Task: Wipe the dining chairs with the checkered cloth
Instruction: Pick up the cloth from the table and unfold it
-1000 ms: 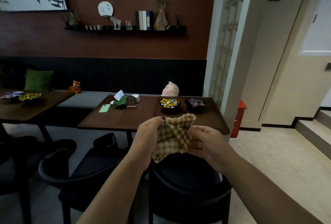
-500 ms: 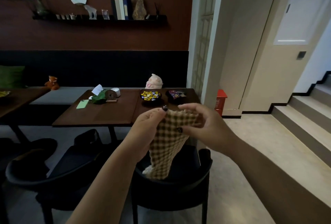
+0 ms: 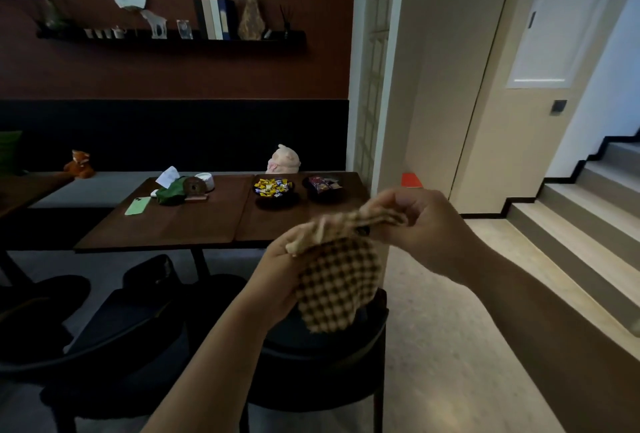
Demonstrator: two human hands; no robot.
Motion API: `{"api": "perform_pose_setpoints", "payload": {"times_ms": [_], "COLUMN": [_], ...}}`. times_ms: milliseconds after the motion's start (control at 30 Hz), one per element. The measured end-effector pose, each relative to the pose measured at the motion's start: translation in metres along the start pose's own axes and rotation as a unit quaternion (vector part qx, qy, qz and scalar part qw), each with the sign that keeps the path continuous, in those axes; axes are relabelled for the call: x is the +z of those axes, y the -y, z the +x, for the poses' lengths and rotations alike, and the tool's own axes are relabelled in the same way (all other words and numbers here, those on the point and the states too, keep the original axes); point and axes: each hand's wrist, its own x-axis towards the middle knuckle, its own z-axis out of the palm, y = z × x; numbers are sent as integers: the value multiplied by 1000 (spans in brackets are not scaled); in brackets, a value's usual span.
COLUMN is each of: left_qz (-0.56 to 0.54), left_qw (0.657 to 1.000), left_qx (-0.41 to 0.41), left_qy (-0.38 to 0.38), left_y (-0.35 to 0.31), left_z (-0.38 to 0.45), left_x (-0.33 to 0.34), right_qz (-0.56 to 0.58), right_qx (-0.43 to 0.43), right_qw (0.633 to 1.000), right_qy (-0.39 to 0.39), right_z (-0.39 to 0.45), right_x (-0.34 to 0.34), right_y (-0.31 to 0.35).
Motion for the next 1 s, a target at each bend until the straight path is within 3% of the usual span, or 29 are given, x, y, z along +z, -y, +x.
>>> {"api": "perform_pose_setpoints", "payload": {"times_ms": [100,167,200,267,333,400,467,600,733,867,1000], "left_qz": [3,30,39,35,26,30,53,-6,-93,104,226], "left_qw": [999,997,997,996,996,995,994,999,994,987,960], "left_qx": [-31,-58,-63,-60,-49,-37,-14,49,-41,-74,18], "left_qy": [23,31,38,48,66,87,92,-13,-45,-95,-162], "left_y": [-19,-27,-29,-33,-35,-36,-35,-22,-8,4,21], "left_z": [5,8,10,11,12,11,10,9,3,3,11], "left_x": [-1,0,2,8,14,19,22,18,14,24,31], "right_qz": [-63,-70,-31,20,-38,-36,46,114,129,124,253], "right_qx": [40,56,63,63,98,198,273,266,245,253,346], "right_qw": [989,982,987,997,992,978,961,955,950,938,875], "right_qy": [127,169,147,29,-70,-55,-31,-70,-142,-201,-225], "right_z": [-18,-26,-26,-23,-13,-8,-8,-17,-17,-20,-30], "right_x": [-9,-11,-11,-9,-6,-1,0,2,10,26,48], "right_y": [-14,-17,-16,-17,-22,-26,-35,-47,-54,-59,-73]}}
